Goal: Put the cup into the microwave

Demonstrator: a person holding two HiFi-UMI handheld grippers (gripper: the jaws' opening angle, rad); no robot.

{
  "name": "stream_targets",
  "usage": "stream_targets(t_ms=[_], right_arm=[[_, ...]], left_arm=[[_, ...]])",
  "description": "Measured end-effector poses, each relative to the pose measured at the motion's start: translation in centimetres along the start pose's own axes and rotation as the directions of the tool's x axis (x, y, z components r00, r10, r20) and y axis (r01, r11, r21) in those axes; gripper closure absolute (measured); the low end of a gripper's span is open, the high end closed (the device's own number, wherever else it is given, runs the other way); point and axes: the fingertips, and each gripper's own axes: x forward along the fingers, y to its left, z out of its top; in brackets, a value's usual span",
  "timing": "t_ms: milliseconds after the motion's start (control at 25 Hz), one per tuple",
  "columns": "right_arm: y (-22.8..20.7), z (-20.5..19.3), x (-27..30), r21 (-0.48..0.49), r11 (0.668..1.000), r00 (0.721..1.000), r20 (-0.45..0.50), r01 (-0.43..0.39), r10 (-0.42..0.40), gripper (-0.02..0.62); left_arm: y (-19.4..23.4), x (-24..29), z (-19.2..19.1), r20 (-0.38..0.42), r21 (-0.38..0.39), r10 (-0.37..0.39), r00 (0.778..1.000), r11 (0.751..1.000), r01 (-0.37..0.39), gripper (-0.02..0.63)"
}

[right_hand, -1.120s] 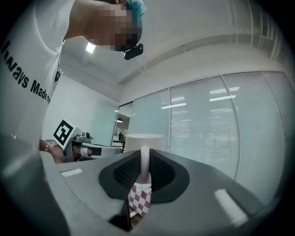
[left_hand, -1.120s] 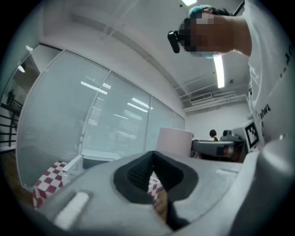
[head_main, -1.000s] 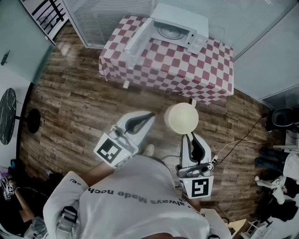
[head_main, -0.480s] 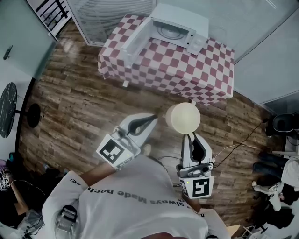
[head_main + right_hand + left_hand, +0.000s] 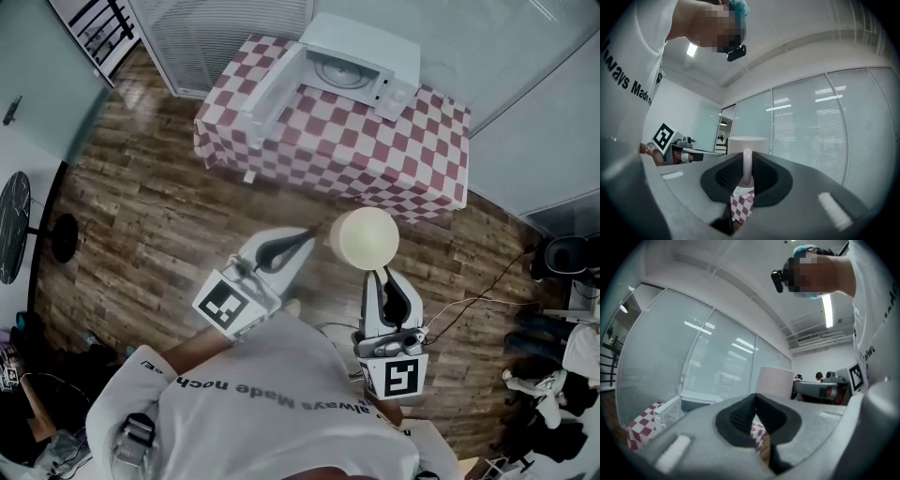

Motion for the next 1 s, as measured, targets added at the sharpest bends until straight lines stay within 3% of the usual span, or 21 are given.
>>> stream_targets(t_ms=[680,1000], right_arm=[[1.1,-0.3,19.6,-0.017,0.999,0.999,-0.006,-0.033,0.032,0.555],[2.0,-0.5,26.1,-0.023,1.0,1.0,0.008,0.001,-0.001,0.555]], left_arm=[[19.0,1.3,3.4,0.036,-0.004,0.008,0.999,1.0,-0.008,0.603],[25.6,1.3,4.4,0.035,0.018,-0.029,0.999,0.999,0.028,0.603]])
